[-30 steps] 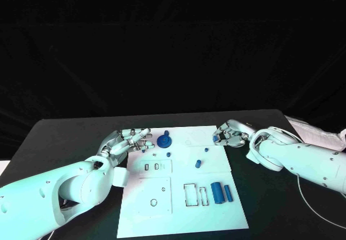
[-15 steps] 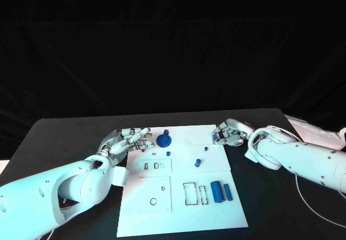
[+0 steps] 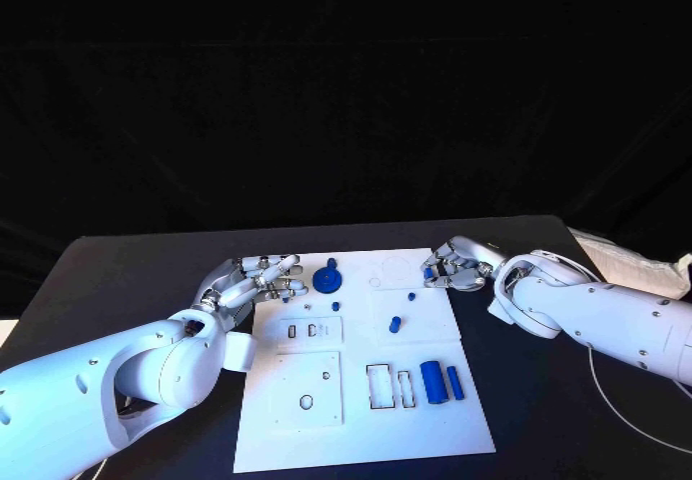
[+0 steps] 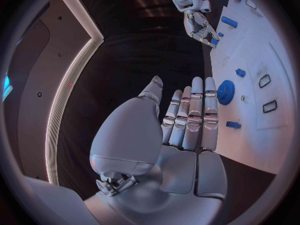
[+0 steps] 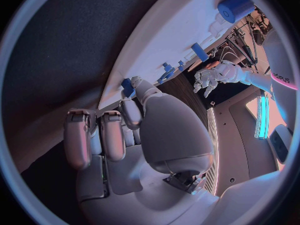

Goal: Assemble the parts on the task board

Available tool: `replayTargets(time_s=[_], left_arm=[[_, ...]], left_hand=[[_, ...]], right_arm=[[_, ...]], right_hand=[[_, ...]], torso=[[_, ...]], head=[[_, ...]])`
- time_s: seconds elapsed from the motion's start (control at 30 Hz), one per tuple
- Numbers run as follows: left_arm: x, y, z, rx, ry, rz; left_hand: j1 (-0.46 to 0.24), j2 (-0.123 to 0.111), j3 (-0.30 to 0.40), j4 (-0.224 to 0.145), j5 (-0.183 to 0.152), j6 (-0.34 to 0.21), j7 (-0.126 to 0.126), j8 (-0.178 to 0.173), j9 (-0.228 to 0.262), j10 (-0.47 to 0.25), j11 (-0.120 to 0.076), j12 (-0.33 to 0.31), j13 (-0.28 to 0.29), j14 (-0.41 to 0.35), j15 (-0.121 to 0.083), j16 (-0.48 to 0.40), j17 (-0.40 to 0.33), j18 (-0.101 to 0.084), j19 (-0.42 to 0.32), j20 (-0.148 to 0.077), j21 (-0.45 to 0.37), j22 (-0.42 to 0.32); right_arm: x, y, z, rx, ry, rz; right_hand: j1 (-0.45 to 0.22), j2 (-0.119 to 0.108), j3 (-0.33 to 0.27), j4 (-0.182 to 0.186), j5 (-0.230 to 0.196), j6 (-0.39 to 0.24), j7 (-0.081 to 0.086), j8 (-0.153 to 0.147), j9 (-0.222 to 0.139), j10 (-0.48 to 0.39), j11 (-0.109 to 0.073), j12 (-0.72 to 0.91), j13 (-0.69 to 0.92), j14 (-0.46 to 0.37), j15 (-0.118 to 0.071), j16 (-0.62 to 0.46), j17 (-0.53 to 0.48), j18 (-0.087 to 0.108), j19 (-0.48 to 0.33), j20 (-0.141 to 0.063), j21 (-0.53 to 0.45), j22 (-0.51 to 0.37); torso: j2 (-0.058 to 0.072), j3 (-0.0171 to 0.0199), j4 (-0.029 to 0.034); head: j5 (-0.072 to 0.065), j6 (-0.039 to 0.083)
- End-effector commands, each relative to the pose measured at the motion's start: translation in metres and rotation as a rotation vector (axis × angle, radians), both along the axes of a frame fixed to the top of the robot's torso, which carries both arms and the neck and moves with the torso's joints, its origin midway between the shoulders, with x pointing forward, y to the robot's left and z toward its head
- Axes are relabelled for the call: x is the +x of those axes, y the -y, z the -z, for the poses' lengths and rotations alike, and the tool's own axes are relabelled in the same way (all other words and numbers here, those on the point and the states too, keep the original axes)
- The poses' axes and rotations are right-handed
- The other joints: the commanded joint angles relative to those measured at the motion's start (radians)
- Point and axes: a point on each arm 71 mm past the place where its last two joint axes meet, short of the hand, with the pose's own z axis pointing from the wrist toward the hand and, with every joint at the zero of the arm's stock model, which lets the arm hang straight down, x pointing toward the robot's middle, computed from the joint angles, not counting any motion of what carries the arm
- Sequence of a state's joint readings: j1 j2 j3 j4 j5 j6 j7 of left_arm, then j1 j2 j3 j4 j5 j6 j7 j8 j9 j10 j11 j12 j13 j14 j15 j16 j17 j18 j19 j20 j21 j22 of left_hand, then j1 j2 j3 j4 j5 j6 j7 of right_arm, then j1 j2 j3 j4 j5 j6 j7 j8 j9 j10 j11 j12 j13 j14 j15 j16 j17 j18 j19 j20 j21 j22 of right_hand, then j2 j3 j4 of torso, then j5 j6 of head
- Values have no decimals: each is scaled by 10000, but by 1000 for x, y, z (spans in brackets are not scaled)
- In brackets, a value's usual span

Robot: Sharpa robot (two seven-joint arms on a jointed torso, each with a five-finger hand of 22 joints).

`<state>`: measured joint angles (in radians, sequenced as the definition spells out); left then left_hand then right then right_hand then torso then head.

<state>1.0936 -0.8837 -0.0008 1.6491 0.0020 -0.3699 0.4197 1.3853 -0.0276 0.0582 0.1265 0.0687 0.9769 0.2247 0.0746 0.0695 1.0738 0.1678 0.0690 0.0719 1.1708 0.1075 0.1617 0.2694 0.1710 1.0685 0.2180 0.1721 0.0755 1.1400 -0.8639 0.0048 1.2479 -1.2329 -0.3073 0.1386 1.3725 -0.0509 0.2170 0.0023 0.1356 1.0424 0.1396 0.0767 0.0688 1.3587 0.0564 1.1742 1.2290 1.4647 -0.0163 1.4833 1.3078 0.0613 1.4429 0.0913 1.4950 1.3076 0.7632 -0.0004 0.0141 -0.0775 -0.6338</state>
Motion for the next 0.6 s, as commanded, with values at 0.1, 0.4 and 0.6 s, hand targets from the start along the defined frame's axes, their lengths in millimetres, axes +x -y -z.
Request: replayTargets(time_s=[0.1, 0.4, 0.6], left_arm=[[-1, 2, -1, -98, 42, 207], [0, 1, -1, -87, 53, 176], [0, 0, -1, -69, 74, 122]], left_hand=[[22, 88, 9, -107, -29, -16, 24, -60, 4, -88, -3, -43, 3, -47, 18, -68, 24, 107, 78, -18, -39, -14], [22, 88, 9, -107, -29, -16, 24, -60, 4, -88, -3, -43, 3, -47, 18, -68, 24, 107, 78, -18, -39, -14], [43, 116, 19, -126, -28, -15, 24, -59, 5, -91, -4, -41, 3, -43, 17, -74, 34, 108, 84, -18, -45, -16]], right_arm=[[0, -1, 2, -87, -101, -122], [-2, -3, -4, 375, 268, 64], [-7, -11, -15, 825, 318, 480]], right_hand=[[111, 327, 167, -104, -216, 485, -141, 239, 97, 86, -165, 121, 69, 742, -109, 3, 1142, -174, -7, -36, 12, 741], [200, 698, 435, -196, -429, 1023, -404, 560, 245, 157, -376, 137, 99, 746, -289, -2, 1151, -177, 7, -194, 17, 761], [112, 766, 468, -215, -674, 1056, -454, 612, 284, 177, -425, 88, 82, 733, -343, -46, 1097, -164, -36, -262, -12, 698]], torso=[[0, -3, 5], [-5, -2, 4], [-24, -18, 16]], head=[[-10, -25], [-26, -48], [-35, -70]])
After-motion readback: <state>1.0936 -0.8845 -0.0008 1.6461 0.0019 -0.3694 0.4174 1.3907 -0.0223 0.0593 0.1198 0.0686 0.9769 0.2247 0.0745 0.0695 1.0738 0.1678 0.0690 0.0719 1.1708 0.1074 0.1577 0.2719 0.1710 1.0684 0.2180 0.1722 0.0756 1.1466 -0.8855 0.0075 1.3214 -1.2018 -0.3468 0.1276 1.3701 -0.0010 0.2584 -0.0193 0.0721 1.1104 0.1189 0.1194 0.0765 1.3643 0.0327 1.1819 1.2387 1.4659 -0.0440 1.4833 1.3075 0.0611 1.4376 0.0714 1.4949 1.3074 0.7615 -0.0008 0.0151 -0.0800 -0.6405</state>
